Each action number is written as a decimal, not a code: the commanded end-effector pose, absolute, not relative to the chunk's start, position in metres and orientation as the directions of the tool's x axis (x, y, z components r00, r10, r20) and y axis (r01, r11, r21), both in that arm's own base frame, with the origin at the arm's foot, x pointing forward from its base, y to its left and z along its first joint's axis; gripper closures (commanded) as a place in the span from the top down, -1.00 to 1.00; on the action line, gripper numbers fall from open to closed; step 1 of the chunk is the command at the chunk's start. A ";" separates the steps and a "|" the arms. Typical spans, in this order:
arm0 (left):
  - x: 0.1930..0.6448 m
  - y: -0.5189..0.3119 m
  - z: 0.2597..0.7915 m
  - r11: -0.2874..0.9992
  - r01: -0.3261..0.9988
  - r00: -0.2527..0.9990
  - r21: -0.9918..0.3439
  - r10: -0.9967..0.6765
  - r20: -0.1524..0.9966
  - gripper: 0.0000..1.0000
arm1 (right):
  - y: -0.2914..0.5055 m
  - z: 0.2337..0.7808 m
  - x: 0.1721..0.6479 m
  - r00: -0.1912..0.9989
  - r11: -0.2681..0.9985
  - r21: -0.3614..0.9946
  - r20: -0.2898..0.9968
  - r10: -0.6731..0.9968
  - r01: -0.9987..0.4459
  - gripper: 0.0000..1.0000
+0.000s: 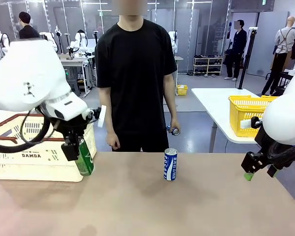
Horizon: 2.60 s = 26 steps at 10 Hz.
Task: Place the drinks into the Shopping basket.
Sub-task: Pick up one drink and place it into the Shopping basket.
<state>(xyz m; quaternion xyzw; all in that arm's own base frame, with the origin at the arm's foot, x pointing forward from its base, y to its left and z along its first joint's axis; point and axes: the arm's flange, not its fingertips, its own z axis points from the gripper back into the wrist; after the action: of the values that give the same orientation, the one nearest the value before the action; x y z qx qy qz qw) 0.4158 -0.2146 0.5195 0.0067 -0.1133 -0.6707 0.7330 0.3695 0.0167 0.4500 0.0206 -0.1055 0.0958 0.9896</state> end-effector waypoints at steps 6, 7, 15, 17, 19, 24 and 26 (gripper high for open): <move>0.470 -0.114 0.619 0.316 0.945 0.295 0.085 -0.935 0.195 0.25 | 0.015 0.450 0.369 0.959 0.981 0.021 0.214 0.185 -0.194 0.67; 0.480 -0.109 0.621 0.344 0.934 0.320 0.091 -0.924 0.210 0.25 | 0.015 0.450 0.369 0.959 0.981 0.021 0.214 0.185 -0.194 0.67; 0.499 -0.098 0.610 0.361 0.929 0.343 0.084 -0.922 0.178 0.25 | 0.015 0.450 0.369 0.959 0.981 0.021 0.214 0.185 -0.194 0.67; 0.530 -0.096 0.610 0.427 0.901 0.405 0.078 -0.891 0.204 0.25 | 0.015 0.450 0.369 0.959 0.981 0.021 0.214 0.185 -0.194 0.67; 0.562 -0.079 0.617 0.507 0.859 0.485 0.069 -0.849 0.209 0.25 | 0.015 0.450 0.369 0.959 0.981 0.021 0.214 0.185 -0.194 0.67; 0.631 -0.012 0.603 0.655 0.755 0.652 -0.031 -0.744 0.143 0.25 | 0.015 0.450 0.369 0.959 0.981 0.021 0.214 0.185 -0.194 0.67; 0.644 0.022 0.579 0.728 0.683 0.728 -0.051 -0.674 0.127 0.25 | 0.015 0.450 0.369 0.959 0.981 0.021 0.214 0.185 -0.194 0.67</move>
<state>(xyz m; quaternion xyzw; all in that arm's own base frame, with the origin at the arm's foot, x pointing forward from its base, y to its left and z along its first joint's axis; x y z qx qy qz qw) 0.6343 0.0195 0.5692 -0.0320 -0.0530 -0.3928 0.9175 0.3694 0.0167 0.4499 0.0205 -0.1054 0.0958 0.9896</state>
